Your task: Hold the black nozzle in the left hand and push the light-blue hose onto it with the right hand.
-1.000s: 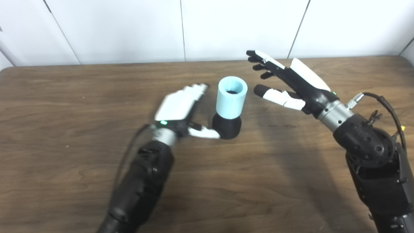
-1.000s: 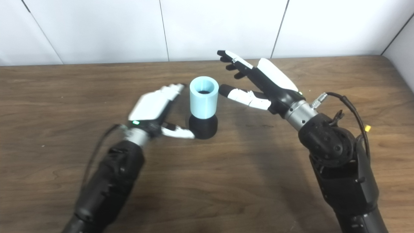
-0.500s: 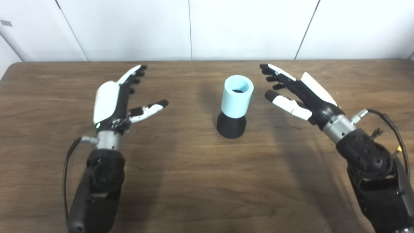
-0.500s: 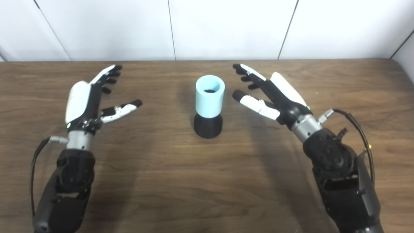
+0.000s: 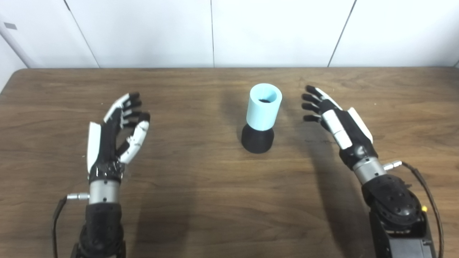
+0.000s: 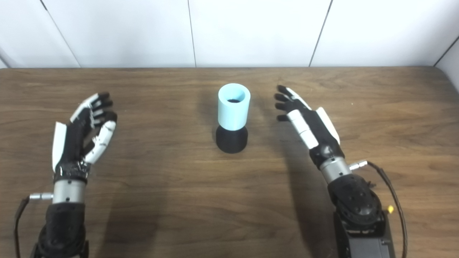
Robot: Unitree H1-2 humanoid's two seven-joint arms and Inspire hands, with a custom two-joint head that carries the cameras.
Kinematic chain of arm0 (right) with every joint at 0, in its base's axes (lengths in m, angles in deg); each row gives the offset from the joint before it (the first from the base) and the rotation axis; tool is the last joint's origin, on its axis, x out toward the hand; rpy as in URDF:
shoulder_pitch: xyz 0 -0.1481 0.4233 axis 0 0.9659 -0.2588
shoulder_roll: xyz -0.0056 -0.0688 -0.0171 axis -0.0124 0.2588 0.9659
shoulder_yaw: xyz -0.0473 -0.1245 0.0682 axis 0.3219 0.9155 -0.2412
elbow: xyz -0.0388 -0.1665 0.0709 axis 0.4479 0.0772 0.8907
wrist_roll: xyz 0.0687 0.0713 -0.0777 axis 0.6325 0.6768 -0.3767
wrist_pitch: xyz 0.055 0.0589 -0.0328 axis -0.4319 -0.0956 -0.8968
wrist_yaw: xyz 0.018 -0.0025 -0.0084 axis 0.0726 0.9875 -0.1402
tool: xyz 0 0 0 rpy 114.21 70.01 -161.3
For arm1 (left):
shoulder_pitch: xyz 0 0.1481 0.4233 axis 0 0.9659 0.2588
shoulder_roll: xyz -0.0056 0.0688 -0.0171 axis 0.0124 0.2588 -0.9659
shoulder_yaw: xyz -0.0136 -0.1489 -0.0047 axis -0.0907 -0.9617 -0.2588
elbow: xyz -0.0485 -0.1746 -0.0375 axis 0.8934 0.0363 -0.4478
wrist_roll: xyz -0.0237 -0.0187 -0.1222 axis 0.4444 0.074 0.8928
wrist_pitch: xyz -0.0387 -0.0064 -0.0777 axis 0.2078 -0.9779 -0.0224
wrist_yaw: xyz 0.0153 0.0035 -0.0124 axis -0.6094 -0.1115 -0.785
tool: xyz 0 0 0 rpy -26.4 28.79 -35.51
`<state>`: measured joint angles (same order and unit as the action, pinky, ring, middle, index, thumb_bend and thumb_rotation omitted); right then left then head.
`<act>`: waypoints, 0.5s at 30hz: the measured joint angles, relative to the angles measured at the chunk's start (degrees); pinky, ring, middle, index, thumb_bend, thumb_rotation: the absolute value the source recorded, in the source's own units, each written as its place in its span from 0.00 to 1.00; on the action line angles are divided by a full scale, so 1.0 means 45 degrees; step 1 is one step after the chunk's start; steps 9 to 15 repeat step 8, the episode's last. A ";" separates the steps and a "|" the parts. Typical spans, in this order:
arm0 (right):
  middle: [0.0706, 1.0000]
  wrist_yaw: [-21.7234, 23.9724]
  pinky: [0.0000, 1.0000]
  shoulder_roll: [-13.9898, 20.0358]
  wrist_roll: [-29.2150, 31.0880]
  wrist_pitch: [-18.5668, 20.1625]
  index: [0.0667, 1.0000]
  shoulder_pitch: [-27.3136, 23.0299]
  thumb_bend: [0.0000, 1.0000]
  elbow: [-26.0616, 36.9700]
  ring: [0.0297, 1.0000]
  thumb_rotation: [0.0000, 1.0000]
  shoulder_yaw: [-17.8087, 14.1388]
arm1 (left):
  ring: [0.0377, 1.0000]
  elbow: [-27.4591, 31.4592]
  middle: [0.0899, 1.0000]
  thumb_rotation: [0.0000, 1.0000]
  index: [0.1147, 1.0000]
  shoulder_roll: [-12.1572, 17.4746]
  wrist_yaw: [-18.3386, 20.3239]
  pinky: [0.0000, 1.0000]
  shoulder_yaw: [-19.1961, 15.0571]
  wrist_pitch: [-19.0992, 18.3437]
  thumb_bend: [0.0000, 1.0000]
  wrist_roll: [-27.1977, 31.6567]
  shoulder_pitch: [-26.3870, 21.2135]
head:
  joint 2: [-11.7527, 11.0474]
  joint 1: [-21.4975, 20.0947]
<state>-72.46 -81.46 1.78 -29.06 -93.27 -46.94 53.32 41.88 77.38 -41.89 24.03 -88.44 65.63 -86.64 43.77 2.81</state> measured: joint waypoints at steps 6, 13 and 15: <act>0.94 -0.0331 0.93 -0.0182 0.0775 0.0142 0.95 0.0359 0.49 -0.0473 0.94 1.00 -0.0203 | 0.93 -0.0482 0.94 0.77 0.95 -0.0186 0.0275 0.93 -0.0526 -0.0056 0.44 0.1944 -0.0007 | -0.0137 -0.0175; 0.94 -0.0416 0.93 0.0092 0.0626 -0.0211 0.94 0.0423 0.51 -0.1054 0.94 1.00 -0.0124 | 0.95 -0.0963 0.96 0.77 0.97 -0.0425 0.0276 0.97 -0.0751 -0.0042 0.46 0.2671 -0.0051 | -0.0253 -0.0215; 0.94 -0.0416 0.93 0.0092 0.0626 -0.0211 0.94 0.0423 0.51 -0.1054 0.94 1.00 -0.0124 | 0.95 -0.0963 0.96 0.77 0.97 -0.0425 0.0276 0.97 -0.0751 -0.0042 0.46 0.2671 -0.0051 | -0.0253 -0.0215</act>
